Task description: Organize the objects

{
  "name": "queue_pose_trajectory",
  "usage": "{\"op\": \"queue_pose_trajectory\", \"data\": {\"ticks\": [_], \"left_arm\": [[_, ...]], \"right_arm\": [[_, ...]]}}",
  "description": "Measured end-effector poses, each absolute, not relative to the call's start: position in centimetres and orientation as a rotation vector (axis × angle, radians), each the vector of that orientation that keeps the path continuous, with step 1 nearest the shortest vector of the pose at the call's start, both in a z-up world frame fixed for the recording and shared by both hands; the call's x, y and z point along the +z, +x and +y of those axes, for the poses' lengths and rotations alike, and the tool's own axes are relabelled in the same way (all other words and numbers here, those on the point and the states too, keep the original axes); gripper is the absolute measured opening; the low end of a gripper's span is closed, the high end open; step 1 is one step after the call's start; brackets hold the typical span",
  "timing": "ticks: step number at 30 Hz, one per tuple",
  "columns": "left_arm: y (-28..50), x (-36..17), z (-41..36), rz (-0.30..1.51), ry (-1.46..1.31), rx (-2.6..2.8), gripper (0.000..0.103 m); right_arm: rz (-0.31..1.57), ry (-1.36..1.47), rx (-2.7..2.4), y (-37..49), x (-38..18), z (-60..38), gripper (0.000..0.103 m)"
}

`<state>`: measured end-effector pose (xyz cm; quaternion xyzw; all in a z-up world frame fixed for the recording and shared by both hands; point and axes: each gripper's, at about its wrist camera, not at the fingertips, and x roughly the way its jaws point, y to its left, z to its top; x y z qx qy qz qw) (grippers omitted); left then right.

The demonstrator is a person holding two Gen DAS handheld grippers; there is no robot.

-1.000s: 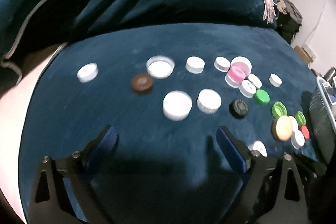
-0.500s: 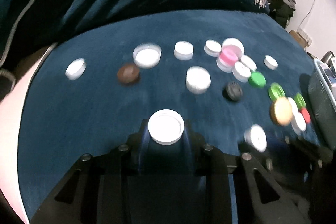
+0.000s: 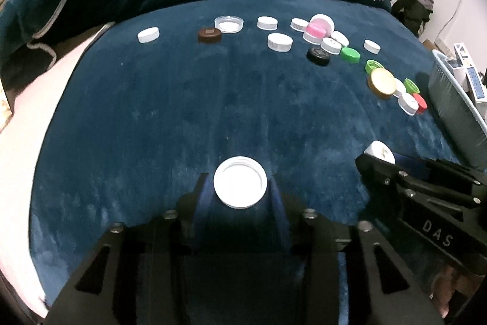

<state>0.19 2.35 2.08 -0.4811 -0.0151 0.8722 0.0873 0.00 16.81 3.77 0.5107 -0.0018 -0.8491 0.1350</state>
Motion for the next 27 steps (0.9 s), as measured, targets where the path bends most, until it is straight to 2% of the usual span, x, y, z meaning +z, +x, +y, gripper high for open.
{"op": "queue_pose_trajectory", "data": {"ticks": [3,5,6,7,20,27], "left_arm": [[0.1,1.8,2.1,-0.106,-1.407,2.602,0.049],[0.1,1.6,2.0,-0.146,-1.38,2.586,0.06],[0.2,1.5,2.2,-0.164,-1.355,2.568,0.071],[0.3,1.5,2.3,-0.156,-1.345,2.569,0.072],[0.5,1.5,2.8,-0.111,-1.299,2.586,0.073],[0.9,1.8,2.0,-0.191,-1.262,2.573,0.076]], "right_arm": [[0.095,1.441,-2.478,0.5,3.3,16.2,0.031],[0.127,1.407,-2.494,0.8,3.2,16.1,0.031],[0.13,1.394,-2.499,0.8,3.2,16.2,0.031],[0.132,1.376,-2.505,1.0,3.2,16.3,0.031],[0.075,1.352,-2.508,1.2,3.2,16.7,0.031],[0.071,1.35,-2.51,1.2,3.4,16.7,0.031]]}}
